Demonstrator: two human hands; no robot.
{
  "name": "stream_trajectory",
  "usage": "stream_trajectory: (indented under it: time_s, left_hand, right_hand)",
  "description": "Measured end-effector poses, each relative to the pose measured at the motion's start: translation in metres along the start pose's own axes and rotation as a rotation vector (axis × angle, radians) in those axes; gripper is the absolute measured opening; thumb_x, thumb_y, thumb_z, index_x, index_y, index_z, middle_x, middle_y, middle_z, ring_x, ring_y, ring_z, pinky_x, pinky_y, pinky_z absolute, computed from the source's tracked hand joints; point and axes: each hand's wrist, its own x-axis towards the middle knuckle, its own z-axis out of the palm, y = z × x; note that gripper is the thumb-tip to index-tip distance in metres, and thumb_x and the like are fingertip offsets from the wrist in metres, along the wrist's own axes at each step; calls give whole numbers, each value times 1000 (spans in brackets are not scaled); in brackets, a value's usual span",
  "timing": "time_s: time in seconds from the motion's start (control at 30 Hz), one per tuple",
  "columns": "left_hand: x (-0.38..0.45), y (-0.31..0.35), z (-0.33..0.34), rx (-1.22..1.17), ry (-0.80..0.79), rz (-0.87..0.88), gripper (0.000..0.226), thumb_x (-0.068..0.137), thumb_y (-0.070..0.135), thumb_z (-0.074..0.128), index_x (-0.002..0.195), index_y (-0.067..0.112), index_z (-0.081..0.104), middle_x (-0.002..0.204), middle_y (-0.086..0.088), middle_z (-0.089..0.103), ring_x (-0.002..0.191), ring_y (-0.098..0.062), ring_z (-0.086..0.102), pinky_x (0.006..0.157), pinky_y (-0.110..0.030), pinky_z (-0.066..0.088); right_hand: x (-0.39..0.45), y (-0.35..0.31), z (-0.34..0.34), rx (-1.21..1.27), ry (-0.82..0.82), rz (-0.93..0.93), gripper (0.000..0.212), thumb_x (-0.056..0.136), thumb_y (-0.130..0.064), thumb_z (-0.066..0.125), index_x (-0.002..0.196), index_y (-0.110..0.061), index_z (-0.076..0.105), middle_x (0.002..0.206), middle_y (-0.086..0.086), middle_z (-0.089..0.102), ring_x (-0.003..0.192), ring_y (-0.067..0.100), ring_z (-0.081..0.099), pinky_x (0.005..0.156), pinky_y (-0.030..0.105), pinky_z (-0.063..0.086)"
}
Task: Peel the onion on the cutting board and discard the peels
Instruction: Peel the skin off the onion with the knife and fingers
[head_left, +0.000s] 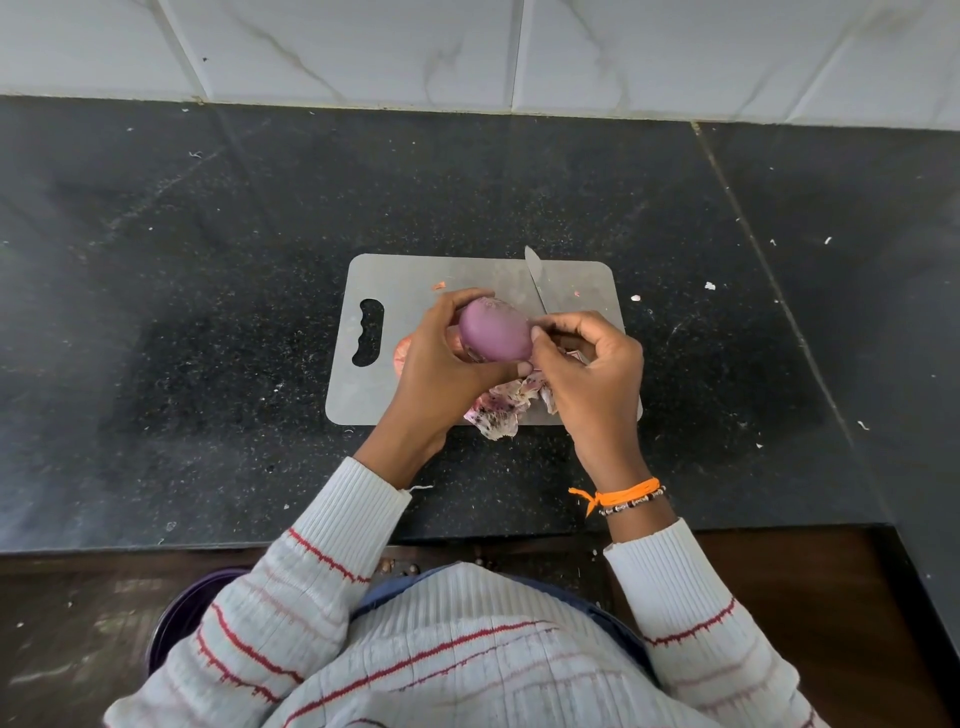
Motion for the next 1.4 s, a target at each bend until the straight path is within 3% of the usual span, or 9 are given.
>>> stream_trajectory:
  time_s: [0.2, 0.37, 0.57, 0.67, 0.8, 0.9, 1.0, 1.1, 1.4]
  left_hand:
    - [-1, 1, 0, 17, 8, 19, 71, 54, -1, 86, 115, 14, 54, 113, -1, 59, 103, -21, 61, 83, -29, 55]
    - [0, -2, 0, 45, 15, 20, 73, 52, 5, 88, 116, 16, 55, 118, -6, 58, 105, -22, 61, 88, -39, 55]
    - [-3, 0, 0, 33, 17, 5, 72, 52, 0, 87, 116, 14, 55, 115, -7, 59, 102, -21, 62, 86, -32, 55]
    - [-4, 1, -1, 10, 8, -17, 73, 53, -2, 86, 117, 13, 55, 115, -7, 60, 102, -20, 62, 85, -29, 55]
    - [-5, 2, -1, 2, 3, -35, 72, 54, -2, 85, 118, 14, 54, 115, -6, 60, 103, -21, 62, 87, -35, 55]
    - [-5, 2, -2, 3, 1, -37, 72, 55, -1, 85, 117, 15, 54, 115, -5, 59, 104, -22, 61, 89, -40, 54]
    - [-5, 1, -2, -7, -2, -45, 71, 55, -2, 85, 117, 15, 54, 113, -5, 60, 103, -23, 62, 88, -40, 55]
    - [-4, 2, -2, 5, 4, -32, 71, 55, -1, 85, 117, 15, 54, 114, -4, 60, 104, -21, 61, 88, -36, 54]
    - [-3, 1, 0, 49, 16, -18, 72, 54, 4, 87, 117, 18, 55, 116, -5, 58, 103, -19, 60, 88, -37, 54]
  right_hand:
    - [-3, -1, 3, 35, 13, -26, 7, 79, -2, 71, 86, 1, 70, 84, 10, 68, 75, 3, 66, 67, 16, 53]
    - [-1, 3, 2, 4, 13, -98, 3, 77, 3, 70, 79, 0, 69, 80, 9, 66, 76, 3, 65, 70, 14, 51]
    - [-2, 4, 3, 5, 23, -94, 6, 77, 7, 67, 80, 2, 69, 80, 9, 67, 76, 3, 65, 69, 11, 49]
    - [-2, 7, 2, 0, 2, -25, 8, 81, 1, 65, 87, -2, 69, 86, 10, 69, 81, 10, 67, 71, 18, 53]
    - [-1, 14, 2, -57, -50, 109, 19, 87, -27, 43, 83, -15, 57, 82, 7, 62, 79, 23, 63, 70, 44, 55]
    - [-3, 10, 1, -111, -52, 90, 28, 97, -20, 38, 72, -19, 50, 68, -3, 51, 64, 7, 49, 60, 31, 45]
    - [-4, 6, -1, -65, -52, 84, 16, 93, -20, 54, 85, -9, 63, 81, 2, 64, 76, 16, 61, 70, 38, 55]
    - [-3, 5, -3, -12, -39, 77, 10, 86, -10, 65, 95, -15, 68, 96, 2, 67, 88, 7, 64, 79, 32, 56]
    - [-2, 0, -1, -2, 11, -62, 12, 78, 2, 70, 82, -9, 70, 84, 8, 65, 79, 7, 65, 72, 15, 50]
